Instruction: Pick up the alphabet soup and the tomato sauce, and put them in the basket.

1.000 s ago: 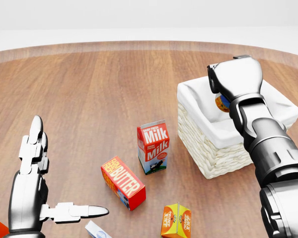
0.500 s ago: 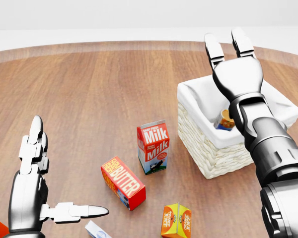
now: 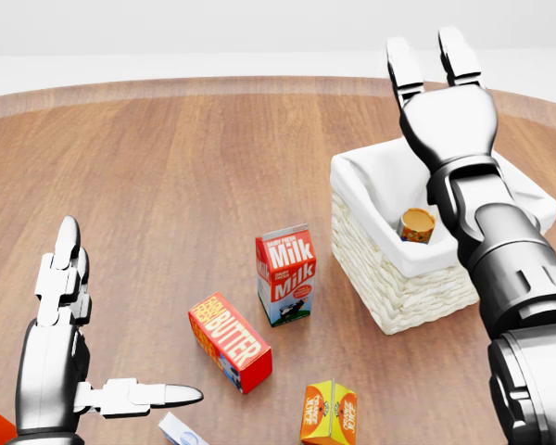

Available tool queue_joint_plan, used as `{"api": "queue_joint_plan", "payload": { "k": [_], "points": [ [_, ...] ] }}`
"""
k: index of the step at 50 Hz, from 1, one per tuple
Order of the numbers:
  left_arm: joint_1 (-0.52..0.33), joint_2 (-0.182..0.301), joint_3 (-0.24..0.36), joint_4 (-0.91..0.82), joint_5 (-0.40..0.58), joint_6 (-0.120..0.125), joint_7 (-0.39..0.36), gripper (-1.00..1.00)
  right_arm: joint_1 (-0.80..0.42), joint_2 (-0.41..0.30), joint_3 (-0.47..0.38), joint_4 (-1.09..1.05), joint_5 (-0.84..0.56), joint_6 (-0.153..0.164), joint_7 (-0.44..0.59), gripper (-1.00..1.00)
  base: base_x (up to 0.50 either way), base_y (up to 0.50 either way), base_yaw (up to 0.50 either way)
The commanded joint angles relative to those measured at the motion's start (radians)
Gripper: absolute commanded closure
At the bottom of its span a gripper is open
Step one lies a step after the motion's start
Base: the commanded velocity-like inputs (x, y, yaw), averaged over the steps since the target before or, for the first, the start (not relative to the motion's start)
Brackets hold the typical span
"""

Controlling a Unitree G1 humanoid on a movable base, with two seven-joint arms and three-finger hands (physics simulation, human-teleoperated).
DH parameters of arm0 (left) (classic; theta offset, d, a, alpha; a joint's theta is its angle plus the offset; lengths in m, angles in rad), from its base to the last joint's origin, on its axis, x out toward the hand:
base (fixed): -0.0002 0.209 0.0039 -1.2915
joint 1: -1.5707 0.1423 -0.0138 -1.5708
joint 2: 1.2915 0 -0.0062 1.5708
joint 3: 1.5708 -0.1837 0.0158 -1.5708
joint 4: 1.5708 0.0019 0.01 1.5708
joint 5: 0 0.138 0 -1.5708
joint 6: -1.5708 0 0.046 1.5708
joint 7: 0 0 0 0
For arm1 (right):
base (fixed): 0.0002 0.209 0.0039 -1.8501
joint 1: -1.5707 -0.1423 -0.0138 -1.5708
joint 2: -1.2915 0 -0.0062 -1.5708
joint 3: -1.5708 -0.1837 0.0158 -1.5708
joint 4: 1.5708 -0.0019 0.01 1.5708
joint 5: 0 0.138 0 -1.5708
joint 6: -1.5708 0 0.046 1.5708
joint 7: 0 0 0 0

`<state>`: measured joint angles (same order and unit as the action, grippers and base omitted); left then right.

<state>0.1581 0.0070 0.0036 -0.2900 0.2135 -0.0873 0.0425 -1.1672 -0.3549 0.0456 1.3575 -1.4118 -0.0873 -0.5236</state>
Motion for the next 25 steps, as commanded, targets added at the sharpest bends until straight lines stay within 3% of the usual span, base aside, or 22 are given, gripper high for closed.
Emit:
{"api": "queue_joint_plan", "payload": {
  "k": [1,25],
  "points": [
    [0.001,-0.001,0.002,-0.002,-0.006,0.0,0.001,-1.0,-0.033,-0.016,-0.035,-0.012,0.072,0.0,0.0,-1.0,0.0,0.0,0.0],
    [0.001,0.0,0.002,-0.002,-0.005,0.0,0.001,-1.0,-0.035,-0.015,-0.047,-0.042,0.257,0.0,0.0,-1.0,0.0,0.0,0.0]
  ]
}}
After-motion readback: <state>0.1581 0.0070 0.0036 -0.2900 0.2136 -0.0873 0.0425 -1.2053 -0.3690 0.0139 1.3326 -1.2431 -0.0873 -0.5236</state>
